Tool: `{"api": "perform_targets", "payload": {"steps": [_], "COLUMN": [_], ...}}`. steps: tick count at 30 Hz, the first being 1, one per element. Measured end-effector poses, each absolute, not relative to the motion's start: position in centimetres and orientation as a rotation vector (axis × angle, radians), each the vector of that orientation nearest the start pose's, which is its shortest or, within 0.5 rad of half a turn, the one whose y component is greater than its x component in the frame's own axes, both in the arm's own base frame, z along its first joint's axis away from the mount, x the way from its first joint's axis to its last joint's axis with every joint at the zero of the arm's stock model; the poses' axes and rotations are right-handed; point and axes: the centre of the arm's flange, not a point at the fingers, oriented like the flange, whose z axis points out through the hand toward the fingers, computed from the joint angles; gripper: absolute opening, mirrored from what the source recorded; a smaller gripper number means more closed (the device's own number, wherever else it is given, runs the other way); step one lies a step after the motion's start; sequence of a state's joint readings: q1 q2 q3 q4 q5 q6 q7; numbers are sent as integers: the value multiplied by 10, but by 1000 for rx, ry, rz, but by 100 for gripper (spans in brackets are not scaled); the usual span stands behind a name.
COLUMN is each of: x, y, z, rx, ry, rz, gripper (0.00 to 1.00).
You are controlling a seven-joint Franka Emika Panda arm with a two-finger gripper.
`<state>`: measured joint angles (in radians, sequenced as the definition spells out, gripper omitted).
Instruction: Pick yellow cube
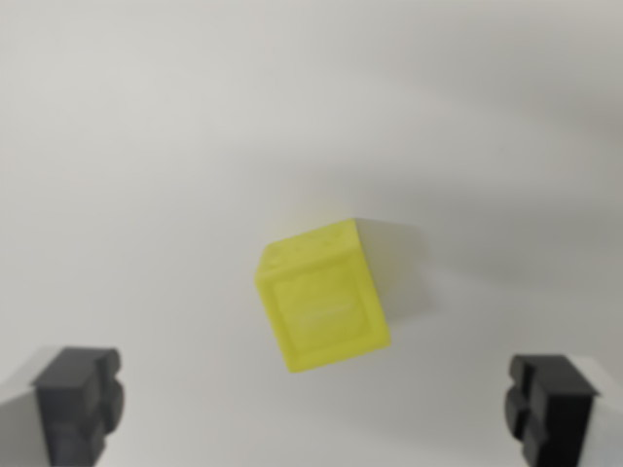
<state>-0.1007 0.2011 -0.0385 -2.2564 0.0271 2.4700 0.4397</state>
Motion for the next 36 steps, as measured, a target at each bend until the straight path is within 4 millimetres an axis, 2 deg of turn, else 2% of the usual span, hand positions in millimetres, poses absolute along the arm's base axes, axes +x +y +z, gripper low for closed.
{"api": "perform_targets", "payload": {"steps": [36], "x": [521], "y": [-79], "z": [215], "rx": [-3046], "ry": [739], "rz": [-11], "gripper": [100]}}
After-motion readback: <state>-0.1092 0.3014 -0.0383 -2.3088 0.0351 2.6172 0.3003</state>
